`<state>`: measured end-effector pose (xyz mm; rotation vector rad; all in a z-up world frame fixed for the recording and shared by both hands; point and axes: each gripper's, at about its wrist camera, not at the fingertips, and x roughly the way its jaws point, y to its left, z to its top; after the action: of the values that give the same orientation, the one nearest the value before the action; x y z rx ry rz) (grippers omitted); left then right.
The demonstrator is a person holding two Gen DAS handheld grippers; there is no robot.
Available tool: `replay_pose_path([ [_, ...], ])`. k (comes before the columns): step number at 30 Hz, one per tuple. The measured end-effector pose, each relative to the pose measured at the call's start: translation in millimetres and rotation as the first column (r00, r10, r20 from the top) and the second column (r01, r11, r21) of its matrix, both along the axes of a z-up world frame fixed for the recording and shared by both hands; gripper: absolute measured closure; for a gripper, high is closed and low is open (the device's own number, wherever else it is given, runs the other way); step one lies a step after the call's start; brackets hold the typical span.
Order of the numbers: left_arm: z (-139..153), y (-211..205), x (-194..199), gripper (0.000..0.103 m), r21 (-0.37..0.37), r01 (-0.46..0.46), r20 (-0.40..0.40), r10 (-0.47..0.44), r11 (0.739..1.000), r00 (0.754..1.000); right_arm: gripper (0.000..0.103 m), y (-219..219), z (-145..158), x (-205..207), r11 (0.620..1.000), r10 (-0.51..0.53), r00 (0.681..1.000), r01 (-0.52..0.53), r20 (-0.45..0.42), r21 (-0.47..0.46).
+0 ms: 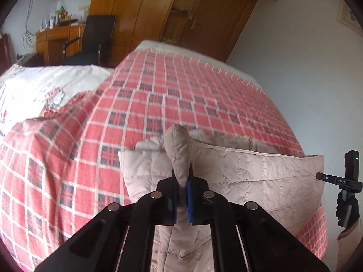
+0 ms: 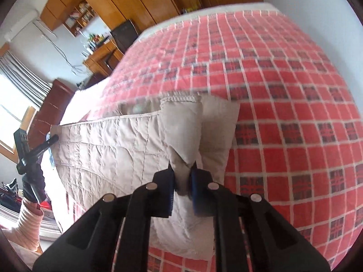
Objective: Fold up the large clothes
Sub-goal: 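Grasp the folded coat edge with both tools and lift it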
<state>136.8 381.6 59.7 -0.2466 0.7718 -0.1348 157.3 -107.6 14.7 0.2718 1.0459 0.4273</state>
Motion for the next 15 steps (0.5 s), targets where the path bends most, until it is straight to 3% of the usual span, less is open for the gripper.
replay_pose_path([
  [4, 18.9, 0.6, 21.4, 0.097, 0.014, -0.03, 0.062, 0.029, 0.999, 0.998, 0.092, 2.7, 26.3, 27.0, 1.0, -0.024, 0.998, 0.023, 0.052, 0.009],
  [8, 21.4, 4.7, 56.2, 0.097, 0.016, -0.056, 0.077, 0.054, 0.998, 0.996, 0.092, 9.8, 32.1, 60.1, 0.999, -0.045, 0.997, 0.044, 0.059, 0.012],
  [12, 4.8, 6.8, 90.5, 0.097, 0.047, -0.078, 0.038, 0.076, 0.996, 0.996, 0.092, 20.4, 16.2, 96.3, 0.998, -0.06, 0.998, 0.061, 0.034, -0.024],
  [15, -23.2, 10.2, 115.4, 0.097, 0.065, -0.087, -0.045, 0.09, 0.994, 0.995, 0.092, 22.4, -10.8, 122.3, 0.997, -0.076, 0.997, 0.075, -0.027, -0.035],
])
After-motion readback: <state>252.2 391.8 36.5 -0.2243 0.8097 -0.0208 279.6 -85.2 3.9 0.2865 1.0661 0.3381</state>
